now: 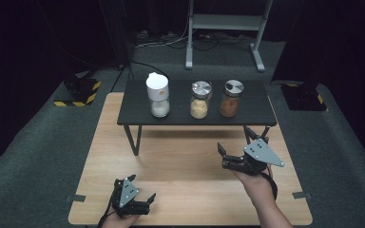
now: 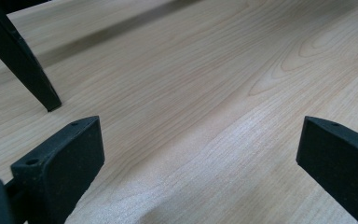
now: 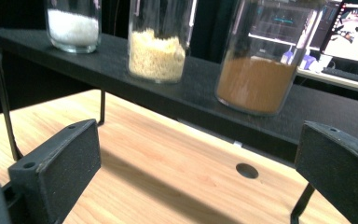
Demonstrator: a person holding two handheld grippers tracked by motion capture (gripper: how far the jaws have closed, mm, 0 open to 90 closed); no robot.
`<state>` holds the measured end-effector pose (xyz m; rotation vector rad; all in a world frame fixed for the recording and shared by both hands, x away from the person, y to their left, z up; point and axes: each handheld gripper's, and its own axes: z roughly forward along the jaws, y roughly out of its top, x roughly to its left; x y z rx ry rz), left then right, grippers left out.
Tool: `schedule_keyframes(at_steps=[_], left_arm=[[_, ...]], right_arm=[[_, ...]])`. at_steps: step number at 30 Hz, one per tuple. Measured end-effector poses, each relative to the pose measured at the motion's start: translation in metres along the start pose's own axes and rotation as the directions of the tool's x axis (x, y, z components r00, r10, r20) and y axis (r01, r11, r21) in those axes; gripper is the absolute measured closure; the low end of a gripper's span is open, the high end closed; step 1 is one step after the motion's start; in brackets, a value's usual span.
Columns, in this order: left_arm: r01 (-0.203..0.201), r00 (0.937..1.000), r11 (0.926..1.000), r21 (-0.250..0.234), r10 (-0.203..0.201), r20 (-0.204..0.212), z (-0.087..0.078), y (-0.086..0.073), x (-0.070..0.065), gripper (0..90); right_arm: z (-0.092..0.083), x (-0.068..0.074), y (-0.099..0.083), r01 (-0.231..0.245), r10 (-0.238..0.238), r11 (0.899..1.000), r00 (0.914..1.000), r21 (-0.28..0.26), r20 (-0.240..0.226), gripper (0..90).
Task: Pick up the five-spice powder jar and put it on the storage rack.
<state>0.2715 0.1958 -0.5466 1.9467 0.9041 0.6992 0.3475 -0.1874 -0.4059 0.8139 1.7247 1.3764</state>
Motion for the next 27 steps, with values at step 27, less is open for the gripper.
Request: schedule_keyframes(at_steps=[27], left_arm=[[-0.009, 1.0000, 0.9999, 0.006, 0.009, 0.002, 0.001, 0.000, -0.001, 1.0]], right_arm=[[-0.016, 0.010, -0.077, 0.008, -0.007, 0.988, 0.9999, 0.156, -0.007, 0.0]])
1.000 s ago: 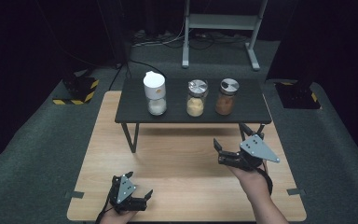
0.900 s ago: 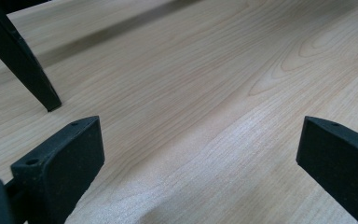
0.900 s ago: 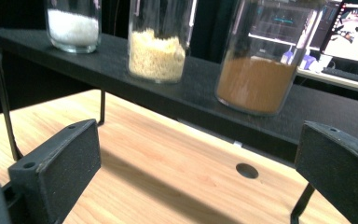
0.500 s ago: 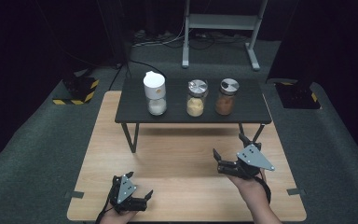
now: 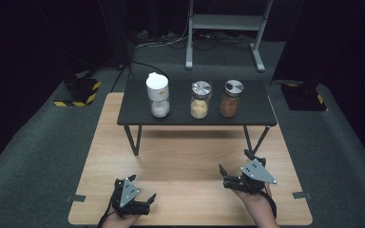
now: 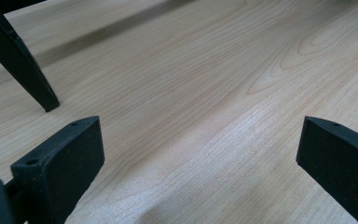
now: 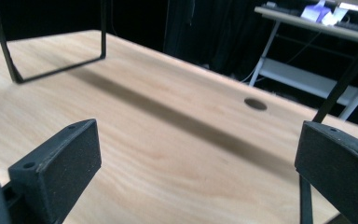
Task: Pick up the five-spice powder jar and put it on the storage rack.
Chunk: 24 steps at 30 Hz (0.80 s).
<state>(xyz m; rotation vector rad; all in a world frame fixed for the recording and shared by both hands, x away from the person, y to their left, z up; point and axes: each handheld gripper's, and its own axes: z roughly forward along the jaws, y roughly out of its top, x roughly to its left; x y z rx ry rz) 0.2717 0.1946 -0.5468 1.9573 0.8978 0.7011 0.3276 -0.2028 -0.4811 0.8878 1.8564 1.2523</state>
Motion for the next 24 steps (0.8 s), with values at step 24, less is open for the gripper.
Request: schedule_keyframes(at_steps=[24], left_arm=[[0.002, 1.0000, 1.0000, 0.004, -0.002, -0.009, 0.000, 0.000, 0.000, 0.9]], right_arm=[[-0.008, 0.007, -0.068, 0.057, -0.059, 0.983, 0.9983, 0.176, 0.003, 0.0]])
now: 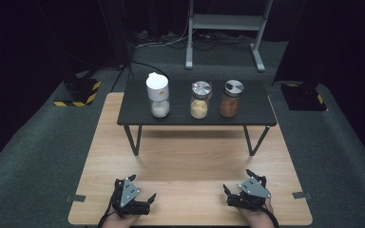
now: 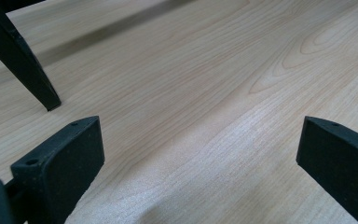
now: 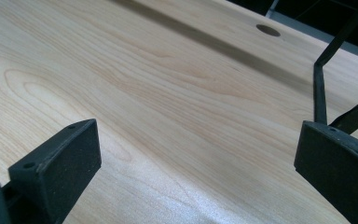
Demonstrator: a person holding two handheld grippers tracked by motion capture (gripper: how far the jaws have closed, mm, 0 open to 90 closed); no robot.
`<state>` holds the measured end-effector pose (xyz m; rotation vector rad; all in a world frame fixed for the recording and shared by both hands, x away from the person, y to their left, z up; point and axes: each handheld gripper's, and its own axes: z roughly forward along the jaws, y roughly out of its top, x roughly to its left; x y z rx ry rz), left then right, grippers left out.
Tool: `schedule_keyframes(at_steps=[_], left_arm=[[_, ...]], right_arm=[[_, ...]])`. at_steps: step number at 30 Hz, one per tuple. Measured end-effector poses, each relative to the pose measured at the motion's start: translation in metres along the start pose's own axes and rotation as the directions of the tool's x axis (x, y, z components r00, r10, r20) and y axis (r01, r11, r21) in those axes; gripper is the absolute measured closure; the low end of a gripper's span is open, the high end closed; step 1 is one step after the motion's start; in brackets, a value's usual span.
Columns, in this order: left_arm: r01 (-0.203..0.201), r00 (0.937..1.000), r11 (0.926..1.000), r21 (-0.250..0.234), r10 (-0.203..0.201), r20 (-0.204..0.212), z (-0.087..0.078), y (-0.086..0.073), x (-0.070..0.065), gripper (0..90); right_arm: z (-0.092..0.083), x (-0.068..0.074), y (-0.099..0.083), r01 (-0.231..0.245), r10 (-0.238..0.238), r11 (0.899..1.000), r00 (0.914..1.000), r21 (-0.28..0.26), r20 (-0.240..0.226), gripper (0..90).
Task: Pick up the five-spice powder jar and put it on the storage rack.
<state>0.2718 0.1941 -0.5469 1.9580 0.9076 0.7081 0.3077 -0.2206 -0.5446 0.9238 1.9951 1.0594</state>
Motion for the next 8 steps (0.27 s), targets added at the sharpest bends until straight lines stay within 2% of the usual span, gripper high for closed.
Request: schedule_keyframes(at_steps=[8], left_arm=[[0.000, 1.0000, 1.0000, 0.001, 0.000, -0.006, 0.0000, 0.0000, -0.0003, 1.0]], right_arm=[[-0.0007, 0.0010, -0.0005, 0.017, -0.017, 1.000, 0.9999, 0.004, -0.003, 0.0]])
